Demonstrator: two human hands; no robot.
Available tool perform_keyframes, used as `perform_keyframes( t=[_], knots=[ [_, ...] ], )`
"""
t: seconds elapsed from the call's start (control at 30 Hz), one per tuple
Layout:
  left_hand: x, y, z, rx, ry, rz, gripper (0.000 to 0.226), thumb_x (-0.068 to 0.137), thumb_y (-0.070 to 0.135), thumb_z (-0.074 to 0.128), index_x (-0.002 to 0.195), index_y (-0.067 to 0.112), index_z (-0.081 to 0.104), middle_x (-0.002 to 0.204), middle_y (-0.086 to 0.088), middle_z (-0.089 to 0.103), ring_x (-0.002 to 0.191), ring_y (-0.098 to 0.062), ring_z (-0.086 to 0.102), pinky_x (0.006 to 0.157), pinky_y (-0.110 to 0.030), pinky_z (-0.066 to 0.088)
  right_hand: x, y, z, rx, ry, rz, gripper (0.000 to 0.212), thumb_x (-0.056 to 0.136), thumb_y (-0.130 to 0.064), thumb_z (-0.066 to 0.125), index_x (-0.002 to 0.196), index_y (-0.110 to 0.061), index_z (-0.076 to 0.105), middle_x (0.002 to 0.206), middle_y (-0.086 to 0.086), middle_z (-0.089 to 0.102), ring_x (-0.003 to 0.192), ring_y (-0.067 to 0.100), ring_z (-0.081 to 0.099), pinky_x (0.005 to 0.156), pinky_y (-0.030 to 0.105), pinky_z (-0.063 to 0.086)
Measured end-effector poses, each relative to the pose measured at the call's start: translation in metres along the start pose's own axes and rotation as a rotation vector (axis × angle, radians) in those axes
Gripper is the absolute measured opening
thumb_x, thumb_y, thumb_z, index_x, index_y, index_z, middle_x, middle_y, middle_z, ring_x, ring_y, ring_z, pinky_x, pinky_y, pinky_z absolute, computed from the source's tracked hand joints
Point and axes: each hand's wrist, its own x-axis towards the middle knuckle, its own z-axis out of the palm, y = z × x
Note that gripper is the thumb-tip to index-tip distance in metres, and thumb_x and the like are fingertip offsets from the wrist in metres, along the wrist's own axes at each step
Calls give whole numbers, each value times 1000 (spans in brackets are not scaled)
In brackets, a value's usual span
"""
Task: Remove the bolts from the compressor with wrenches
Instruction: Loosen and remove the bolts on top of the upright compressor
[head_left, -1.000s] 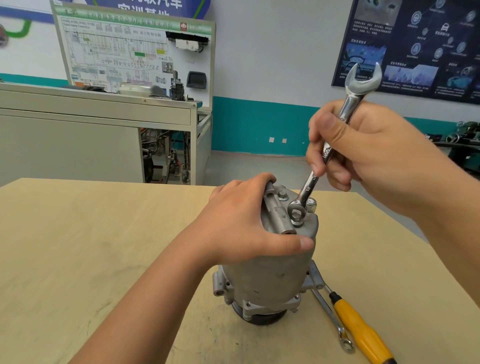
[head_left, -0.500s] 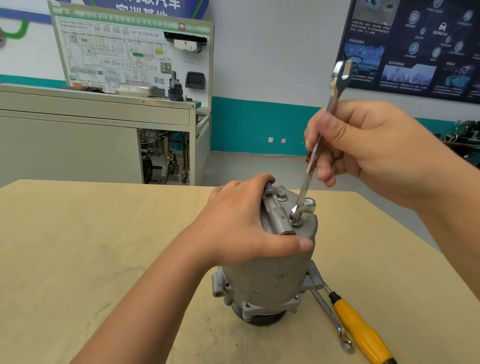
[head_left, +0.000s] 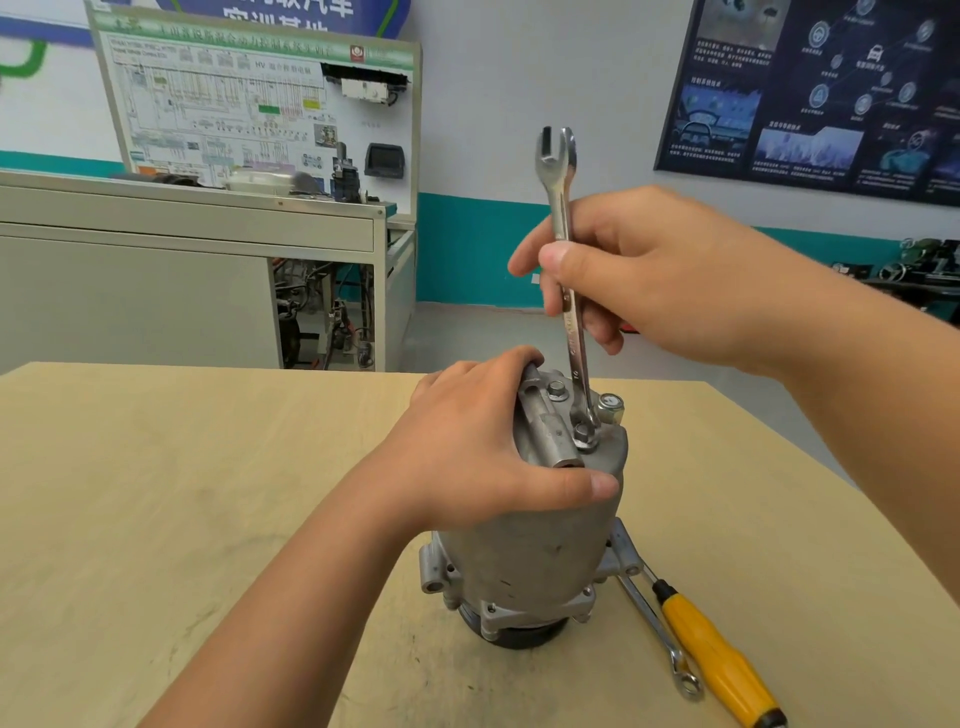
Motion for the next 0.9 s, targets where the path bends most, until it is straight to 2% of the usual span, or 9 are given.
perform_keyframes(
  t=[0.1,0.27,0.37,0.53,0.67,0.77,0.9],
  knots=[
    [1,0,0,-13,1,1,108,43,86,43,136,33,33,118,15,49,111,-12,45,98,-40,39,-6,-3,-4,-1,-4,-35,19,98,-18,44,95,-16,63,73,-4,67,49,3,54,51,19,47],
    [0,1,0,3,11,5,106,42,86,42,134,33,34,107,19,43,107,-10,43,95,-36,38,-21,-6,-6,135,38,-92,16,95,-10,49,86,-7,62,77,2,71,46,14,62,46,24,53],
    [-1,1,-1,7,13,7,106,41,87,41,133,32,36,106,18,43,105,-11,42,94,-36,38,-26,-6,-3,175,38,-105,16,95,-8,48,84,-8,60,76,5,70,50,18,65,49,29,57],
    [-1,1,-1,-8,3,13,107,43,86,42,135,32,34,115,16,47,109,-12,43,99,-39,38,-30,-3,-3,211,29,-119,18,95,-5,47,83,-6,60,75,6,71,54,18,66,53,29,58],
    [-1,1,0,-8,7,3,102,48,83,52,135,32,34,113,15,48,108,-12,44,98,-40,38,-39,4,-5,241,30,-155,23,91,-25,44,80,-11,58,74,5,68,58,14,62,56,23,53],
    [-1,1,1,6,13,-4,102,50,80,53,137,32,30,106,19,38,102,-6,37,97,-34,35,-48,13,-4,264,84,-202,32,88,-42,42,75,-17,57,73,3,65,58,11,56,57,22,48],
    [-1,-1,2,23,12,-6,104,50,82,51,138,33,28,107,21,34,100,-4,31,95,-32,31,-57,32,-4,407,166,-260,30,91,-40,39,81,-19,58,77,5,66,59,12,54,54,19,44]
  ],
)
